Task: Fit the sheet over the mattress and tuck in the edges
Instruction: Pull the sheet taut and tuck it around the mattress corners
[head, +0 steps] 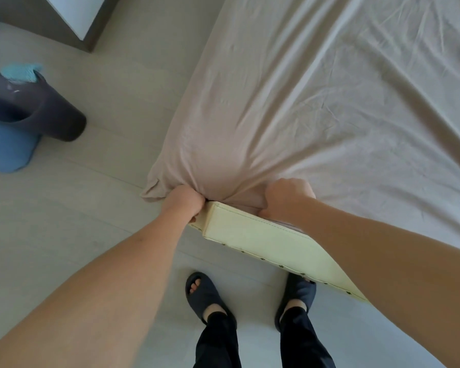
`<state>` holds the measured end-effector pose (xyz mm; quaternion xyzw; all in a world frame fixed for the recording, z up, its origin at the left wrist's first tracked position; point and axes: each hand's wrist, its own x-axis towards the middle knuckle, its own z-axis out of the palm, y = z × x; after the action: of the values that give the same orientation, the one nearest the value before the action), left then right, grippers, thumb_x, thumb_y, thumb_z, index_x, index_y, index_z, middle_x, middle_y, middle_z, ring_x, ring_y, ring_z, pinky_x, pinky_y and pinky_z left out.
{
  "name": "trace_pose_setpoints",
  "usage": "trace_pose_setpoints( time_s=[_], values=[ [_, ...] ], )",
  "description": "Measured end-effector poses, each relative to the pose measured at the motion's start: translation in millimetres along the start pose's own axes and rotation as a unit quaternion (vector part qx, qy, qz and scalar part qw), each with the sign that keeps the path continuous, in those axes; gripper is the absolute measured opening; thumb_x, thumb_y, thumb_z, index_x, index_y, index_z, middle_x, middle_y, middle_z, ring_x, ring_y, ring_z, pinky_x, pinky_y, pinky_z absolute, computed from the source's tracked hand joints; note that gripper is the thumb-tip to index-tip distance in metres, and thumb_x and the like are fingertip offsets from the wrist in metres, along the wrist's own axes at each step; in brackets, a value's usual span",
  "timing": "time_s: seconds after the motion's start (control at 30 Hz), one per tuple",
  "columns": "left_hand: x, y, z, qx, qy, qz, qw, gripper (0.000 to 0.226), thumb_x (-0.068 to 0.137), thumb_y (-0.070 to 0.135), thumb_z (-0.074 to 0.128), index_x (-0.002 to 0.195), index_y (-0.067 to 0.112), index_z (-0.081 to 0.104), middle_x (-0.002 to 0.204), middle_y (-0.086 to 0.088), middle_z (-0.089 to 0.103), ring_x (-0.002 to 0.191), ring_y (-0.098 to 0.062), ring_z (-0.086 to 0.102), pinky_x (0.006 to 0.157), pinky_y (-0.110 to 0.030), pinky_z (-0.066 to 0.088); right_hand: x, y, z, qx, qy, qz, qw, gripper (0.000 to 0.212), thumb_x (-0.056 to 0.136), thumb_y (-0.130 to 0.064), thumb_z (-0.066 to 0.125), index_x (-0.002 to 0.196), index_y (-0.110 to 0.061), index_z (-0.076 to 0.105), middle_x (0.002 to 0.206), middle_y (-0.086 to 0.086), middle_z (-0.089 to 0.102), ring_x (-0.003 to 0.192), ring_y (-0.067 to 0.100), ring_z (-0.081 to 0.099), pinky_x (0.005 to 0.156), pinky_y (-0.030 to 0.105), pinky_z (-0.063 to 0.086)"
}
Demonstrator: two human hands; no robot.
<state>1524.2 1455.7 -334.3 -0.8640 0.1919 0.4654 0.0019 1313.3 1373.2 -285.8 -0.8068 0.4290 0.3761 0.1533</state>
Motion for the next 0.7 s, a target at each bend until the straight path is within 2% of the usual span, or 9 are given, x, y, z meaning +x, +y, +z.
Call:
trace_pose_setpoints(
  time_s=[0.1, 0.2, 0.27, 0.3, 0.4, 0.5, 0.57, 0.63, 0.7],
  values=[
    [-18.3, 30.0, -14.0, 0.196, -0.041, 0.084, 0.976, 0.022, 0.083, 0.018, 0.052, 0.068, 0.006, 0.064, 0.054, -0.004, 0.063, 0.045, -0.022, 0.058, 0.060, -0.025, 0.047, 0.8, -0.7, 7.6, -0.014, 0.017, -0.018, 1.000, 0.029, 0.088, -0.051, 0.059, 0.085, -0.022, 0.057, 0.069, -0.004, 0.047, 0.068, 0.025, 0.054, 0.062, 0.032, 0.050],
    [-40.9, 74.4, -7.1, 0.272, 0.004, 0.288, 0.918, 0.015, 0.083, 0.027, 0.063, 0.074, 0.015, 0.063, 0.071, -0.001, 0.063, 0.069, -0.025, 0.061, 0.057, -0.027, 0.037, 2.1, -2.3, 11.0, -0.012, 0.035, -0.043, 0.998, 0.030, 0.092, -0.049, 0.060, 0.105, -0.022, 0.068, 0.088, -0.001, 0.066, 0.084, 0.028, 0.065, 0.063, 0.032, 0.046],
    [-51.4, 93.4, 9.6, 0.295, -0.030, 0.370, 0.880, 0.014, 0.080, 0.030, 0.073, 0.085, 0.023, 0.062, 0.089, 0.001, 0.064, 0.087, -0.026, 0.063, 0.065, -0.029, 0.040, 0.6, 2.4, 14.9, 0.027, 0.062, -0.069, 0.995, 0.036, 0.092, -0.057, 0.058, 0.111, -0.027, 0.066, 0.100, 0.000, 0.070, 0.095, 0.028, 0.067, 0.070, 0.033, 0.049],
    [-56.2, 99.8, 23.4, 0.320, -0.050, 0.398, 0.858, 0.020, 0.079, 0.032, 0.076, 0.088, 0.024, 0.061, 0.094, 0.001, 0.065, 0.090, -0.027, 0.063, 0.067, -0.029, 0.042, -3.7, 10.4, 19.7, 0.069, 0.063, -0.075, 0.993, 0.038, 0.091, -0.063, 0.056, 0.107, -0.030, 0.064, 0.096, -0.002, 0.069, 0.093, 0.028, 0.066, 0.071, 0.034, 0.049],
    [-71.0, 116.4, 57.3, 0.364, -0.067, 0.438, 0.819, 0.024, 0.077, 0.033, 0.078, 0.092, 0.023, 0.062, 0.100, -0.002, 0.069, 0.093, -0.027, 0.065, 0.074, -0.033, 0.050, -25.2, 51.6, 34.2, 0.143, 0.022, -0.069, 0.987, 0.044, 0.087, -0.071, 0.053, 0.095, -0.028, 0.054, 0.088, -0.004, 0.058, 0.087, 0.026, 0.061, 0.072, 0.035, 0.049],
    [-90.5, 132.7, 95.0, 0.366, -0.072, 0.483, 0.792, 0.020, 0.081, 0.033, 0.074, 0.094, 0.024, 0.062, 0.102, -0.003, 0.068, 0.097, -0.027, 0.064, 0.076, -0.032, 0.049, -58.4, 114.4, 56.0, 0.085, -0.046, -0.013, 0.995, 0.030, 0.084, -0.050, 0.062, 0.077, -0.022, 0.053, 0.079, -0.002, 0.058, 0.080, 0.026, 0.060, 0.071, 0.033, 0.053],
    [-106.0, 141.4, 122.1, 0.400, -0.080, 0.503, 0.762, 0.022, 0.083, 0.036, 0.072, 0.098, 0.023, 0.062, 0.105, -0.007, 0.068, 0.100, -0.030, 0.064, 0.076, -0.033, 0.048, -79.5, 145.6, 70.4, 0.056, -0.078, 0.006, 0.995, 0.028, 0.082, -0.044, 0.067, 0.071, -0.022, 0.052, 0.070, -0.005, 0.051, 0.077, 0.024, 0.058, 0.068, 0.031, 0.048],
    [-122.6, 151.8, 151.9, 0.437, -0.087, 0.515, 0.733, 0.021, 0.086, 0.033, 0.071, 0.101, 0.020, 0.065, 0.107, -0.011, 0.069, 0.101, -0.032, 0.066, 0.073, -0.032, 0.046, -88.8, 165.6, 88.0, 0.069, -0.077, 0.011, 0.995, 0.019, 0.084, -0.039, 0.066, 0.080, -0.021, 0.063, 0.078, -0.002, 0.059, 0.084, 0.026, 0.063, 0.067, 0.030, 0.045],
    [-134.2, 155.6, 174.4, 0.460, -0.099, 0.503, 0.725, 0.017, 0.088, 0.024, 0.066, 0.102, 0.015, 0.069, 0.106, -0.013, 0.070, 0.099, -0.033, 0.068, 0.070, -0.032, 0.045, -87.6, 171.8, 104.1, 0.093, -0.063, 0.016, 0.994, 0.016, 0.089, -0.030, 0.059, 0.079, -0.019, 0.065, 0.093, 0.005, 0.069, 0.086, 0.027, 0.066, 0.069, 0.030, 0.049]
  ],
)
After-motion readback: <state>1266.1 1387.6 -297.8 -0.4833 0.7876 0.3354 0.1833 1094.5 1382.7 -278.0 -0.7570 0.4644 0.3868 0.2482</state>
